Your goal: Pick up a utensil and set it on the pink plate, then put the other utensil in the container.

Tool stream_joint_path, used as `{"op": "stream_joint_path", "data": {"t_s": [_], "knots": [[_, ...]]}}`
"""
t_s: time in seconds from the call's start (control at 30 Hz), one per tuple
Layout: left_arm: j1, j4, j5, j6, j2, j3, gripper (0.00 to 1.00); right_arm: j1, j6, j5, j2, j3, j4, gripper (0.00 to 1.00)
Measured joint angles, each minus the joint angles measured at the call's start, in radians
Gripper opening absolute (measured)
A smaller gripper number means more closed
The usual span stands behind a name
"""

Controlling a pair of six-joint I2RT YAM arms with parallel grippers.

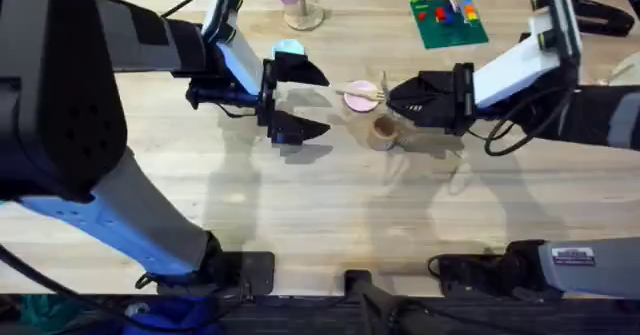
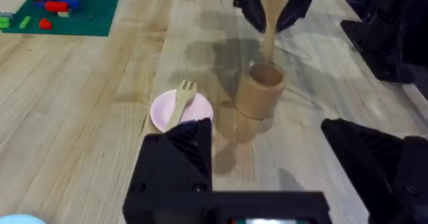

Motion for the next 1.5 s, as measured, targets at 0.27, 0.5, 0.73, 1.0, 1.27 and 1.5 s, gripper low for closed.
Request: {"op": "stream_joint_path", "data": {"t_s": [0.27, 0.5, 0.73, 1.0, 1.27, 1.5], "knots": [[0.000, 0.000, 0.000, 0.000, 0.000, 0.000, 0.993, 0.012, -0.071, 0.003, 0.087, 0.000, 0.013, 0.034], [0.000, 0.000, 0.000, 0.000, 0.000, 0.000, 0.993, 0.012, -0.081, 0.024, 0.088, 0.000, -0.028, 0.034], [0.000, 0.000, 0.000, 0.000, 0.000, 0.000, 0.993, 0.012, -0.082, 0.060, 0.088, 0.000, -0.060, 0.033], [0.000, 0.000, 0.000, 0.000, 0.000, 0.000, 0.993, 0.012, -0.083, 0.103, 0.088, 0.000, -0.095, 0.033], [0.000, 0.000, 0.000, 0.000, 0.000, 0.000, 0.993, 0.012, -0.082, 0.133, 0.088, 0.000, -0.103, 0.033], [0.000, 0.000, 0.000, 0.000, 0.000, 0.000, 0.994, 0.012, -0.082, 0.147, 0.088, 0.000, -0.109, 0.033]]}}
